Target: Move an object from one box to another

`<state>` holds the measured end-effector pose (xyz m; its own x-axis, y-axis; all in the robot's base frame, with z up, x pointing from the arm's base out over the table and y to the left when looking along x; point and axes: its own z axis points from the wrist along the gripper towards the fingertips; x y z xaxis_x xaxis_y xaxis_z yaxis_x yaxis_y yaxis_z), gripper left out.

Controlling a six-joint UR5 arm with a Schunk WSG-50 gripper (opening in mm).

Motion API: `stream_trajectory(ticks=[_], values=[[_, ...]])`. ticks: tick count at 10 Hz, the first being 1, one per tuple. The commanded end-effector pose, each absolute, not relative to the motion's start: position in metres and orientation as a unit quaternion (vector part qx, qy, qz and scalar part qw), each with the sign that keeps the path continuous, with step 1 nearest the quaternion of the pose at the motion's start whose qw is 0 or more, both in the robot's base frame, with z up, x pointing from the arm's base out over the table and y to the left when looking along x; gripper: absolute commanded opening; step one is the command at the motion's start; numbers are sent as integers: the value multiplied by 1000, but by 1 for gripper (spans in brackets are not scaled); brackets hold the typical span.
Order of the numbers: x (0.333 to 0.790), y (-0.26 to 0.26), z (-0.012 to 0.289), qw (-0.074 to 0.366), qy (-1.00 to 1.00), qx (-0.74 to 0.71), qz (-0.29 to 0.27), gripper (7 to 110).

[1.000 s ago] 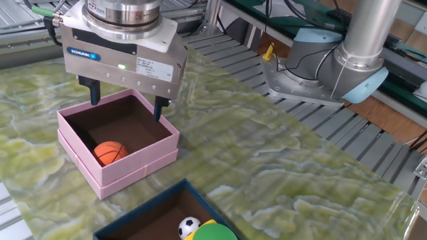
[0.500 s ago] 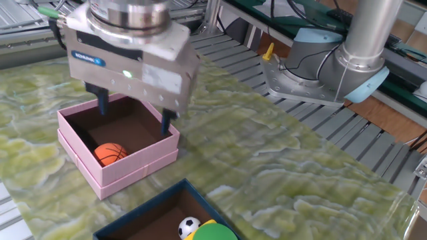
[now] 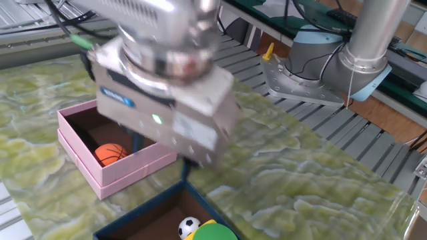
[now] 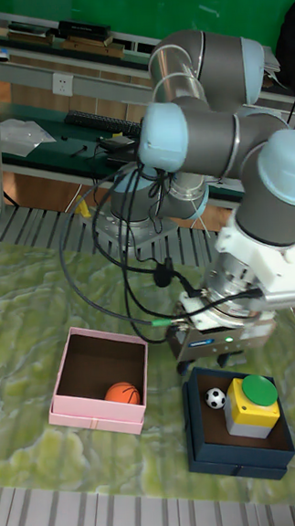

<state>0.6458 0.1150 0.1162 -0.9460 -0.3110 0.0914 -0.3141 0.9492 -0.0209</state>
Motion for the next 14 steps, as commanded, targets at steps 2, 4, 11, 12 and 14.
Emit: stream_trajectory(ticks=[2, 4, 11, 12, 14], values=[[664, 162, 115, 45, -992, 120, 3, 66], [674, 171, 109, 44, -993, 111, 3, 66], [665, 208, 109, 12, -998, 62, -21, 66], [662, 207, 110, 4, -998, 64, -21, 66], [666, 210, 105, -40, -997, 55, -21, 66]])
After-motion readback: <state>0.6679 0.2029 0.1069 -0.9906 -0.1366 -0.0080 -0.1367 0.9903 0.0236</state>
